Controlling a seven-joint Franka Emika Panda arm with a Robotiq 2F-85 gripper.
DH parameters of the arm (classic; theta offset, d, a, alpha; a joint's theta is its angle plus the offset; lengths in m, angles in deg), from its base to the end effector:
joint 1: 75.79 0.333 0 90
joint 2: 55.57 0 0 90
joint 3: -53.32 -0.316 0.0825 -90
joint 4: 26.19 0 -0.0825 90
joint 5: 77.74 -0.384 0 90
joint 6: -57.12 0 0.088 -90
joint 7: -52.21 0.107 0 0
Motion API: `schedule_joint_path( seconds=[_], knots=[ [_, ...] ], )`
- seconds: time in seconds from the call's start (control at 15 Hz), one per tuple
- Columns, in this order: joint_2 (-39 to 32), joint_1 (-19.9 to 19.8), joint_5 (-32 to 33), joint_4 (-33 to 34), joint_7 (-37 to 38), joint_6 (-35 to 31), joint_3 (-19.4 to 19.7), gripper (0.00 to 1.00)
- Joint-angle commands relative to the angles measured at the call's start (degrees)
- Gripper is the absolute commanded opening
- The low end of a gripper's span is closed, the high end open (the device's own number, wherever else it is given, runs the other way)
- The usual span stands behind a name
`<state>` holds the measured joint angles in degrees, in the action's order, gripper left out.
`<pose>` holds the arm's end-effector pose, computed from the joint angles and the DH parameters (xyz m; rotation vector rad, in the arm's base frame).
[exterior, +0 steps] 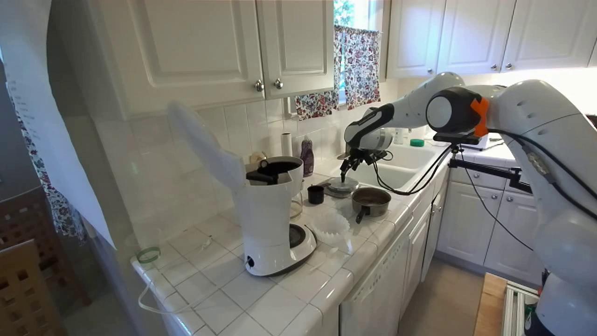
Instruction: Put the silver lid on the pot
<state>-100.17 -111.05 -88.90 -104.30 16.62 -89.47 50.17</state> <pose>0.6465 -0.4219 0.3000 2.9777 -0.1542 0.6694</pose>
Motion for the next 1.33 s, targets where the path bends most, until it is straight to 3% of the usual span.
schedule_joint_path(
  seconds=[0.0,0.67,0.73,1.27],
  knots=[
    [-2.83,-1.68,-1.59,3.32,-3.49,-0.85,-2.71,1.0],
    [-6.74,-3.54,-1.89,7.2,-8.38,-1.94,-6.42,1.0],
    [-6.81,-3.95,-1.44,6.95,-8.36,-2.16,-7.11,0.8],
    [-7.95,-4.97,-1.0,7.63,-9.2,-2.51,-8.85,0.22]
  ],
)
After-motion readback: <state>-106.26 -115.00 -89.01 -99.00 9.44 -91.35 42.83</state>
